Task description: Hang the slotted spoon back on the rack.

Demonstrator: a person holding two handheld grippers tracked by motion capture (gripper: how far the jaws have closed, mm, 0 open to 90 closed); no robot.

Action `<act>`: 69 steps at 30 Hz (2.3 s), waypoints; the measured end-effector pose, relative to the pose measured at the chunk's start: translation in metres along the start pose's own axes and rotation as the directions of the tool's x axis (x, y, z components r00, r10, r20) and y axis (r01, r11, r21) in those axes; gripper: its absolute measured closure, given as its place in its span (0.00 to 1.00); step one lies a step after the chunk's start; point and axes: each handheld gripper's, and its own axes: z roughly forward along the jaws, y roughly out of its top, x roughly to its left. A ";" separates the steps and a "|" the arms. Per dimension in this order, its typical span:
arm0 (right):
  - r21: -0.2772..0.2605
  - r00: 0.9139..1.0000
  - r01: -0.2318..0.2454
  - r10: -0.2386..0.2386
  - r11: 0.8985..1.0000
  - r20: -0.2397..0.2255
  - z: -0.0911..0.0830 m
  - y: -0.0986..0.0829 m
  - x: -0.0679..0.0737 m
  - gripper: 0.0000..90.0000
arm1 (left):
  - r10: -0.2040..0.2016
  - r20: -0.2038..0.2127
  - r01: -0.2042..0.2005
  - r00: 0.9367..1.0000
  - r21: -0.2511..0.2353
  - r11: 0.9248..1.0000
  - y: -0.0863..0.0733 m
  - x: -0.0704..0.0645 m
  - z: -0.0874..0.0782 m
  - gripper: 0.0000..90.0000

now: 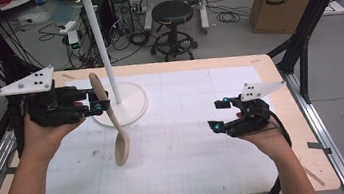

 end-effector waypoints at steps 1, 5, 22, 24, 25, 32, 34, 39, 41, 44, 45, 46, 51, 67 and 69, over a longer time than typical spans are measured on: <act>-0.002 1.000 -0.005 0.005 1.000 -0.003 0.000 -0.001 0.000 0.27 | 0.001 0.001 -0.001 1.000 -0.003 1.000 0.000 0.000 0.000 0.77; -0.010 1.000 -0.009 0.009 1.000 0.011 -0.003 -0.005 -0.001 0.25 | -0.006 -0.007 0.006 1.000 -0.007 1.000 0.001 0.001 0.000 0.77; 0.001 1.000 -0.028 0.027 1.000 0.010 -0.005 -0.017 -0.011 0.24 | -0.030 -0.136 0.030 0.990 0.001 1.000 0.009 0.023 -0.021 0.76; -0.004 1.000 -0.028 0.028 1.000 0.013 -0.004 -0.016 -0.011 0.24 | -0.034 -0.142 0.033 0.989 -0.007 0.999 0.012 0.026 -0.024 0.77; -0.003 1.000 -0.026 0.026 1.000 0.013 -0.004 -0.016 -0.010 0.24 | -0.034 -0.145 0.033 0.989 -0.009 0.999 0.013 0.027 -0.025 0.77; 0.002 1.000 -0.015 0.015 1.000 0.008 -0.004 -0.013 -0.003 0.24 | -0.049 -0.188 0.047 0.981 -0.016 0.999 0.024 0.042 -0.036 0.76; -0.001 1.000 -0.014 0.014 1.000 0.012 -0.005 -0.011 -0.004 0.24 | -0.056 -0.207 0.053 0.977 -0.017 0.998 0.027 0.048 -0.040 0.76; 0.002 1.000 -0.012 0.012 1.000 0.018 -0.005 -0.009 -0.004 0.24 | -0.060 -0.246 0.061 0.967 -0.005 0.998 0.033 0.062 -0.048 0.76; 0.005 1.000 -0.015 0.015 1.000 0.017 -0.004 -0.009 -0.005 0.24 | -0.064 -0.253 0.065 0.965 -0.006 0.998 0.035 0.067 -0.049 0.76; 0.011 1.000 -0.020 0.020 1.000 0.016 -0.004 -0.010 -0.005 0.24 | -0.072 -0.264 0.076 0.962 0.007 0.997 0.038 0.075 -0.049 0.76; 0.013 1.000 -0.020 0.020 1.000 0.017 -0.003 -0.010 -0.006 0.24 | -0.071 -0.271 0.078 0.960 0.015 0.997 0.039 0.077 -0.049 0.76; 0.016 1.000 -0.023 0.023 1.000 0.019 -0.003 -0.011 -0.006 0.24 | -0.072 -0.277 0.082 0.958 0.021 0.996 0.040 0.079 -0.049 0.76; 0.020 0.999 -0.026 0.026 0.999 0.023 -0.002 -0.011 -0.006 0.24 | -0.082 -0.289 0.088 0.954 0.009 0.996 0.045 0.090 -0.050 0.76; -0.010 0.998 -0.049 0.049 0.999 0.024 0.000 -0.010 -0.012 0.24 | -0.116 -0.356 0.142 0.927 0.046 0.989 0.069 0.121 -0.045 0.76; -0.009 0.998 -0.050 0.050 0.999 0.033 -0.001 -0.010 -0.013 0.24 | -0.118 -0.372 0.148 0.921 0.055 0.987 0.071 0.125 -0.045 0.76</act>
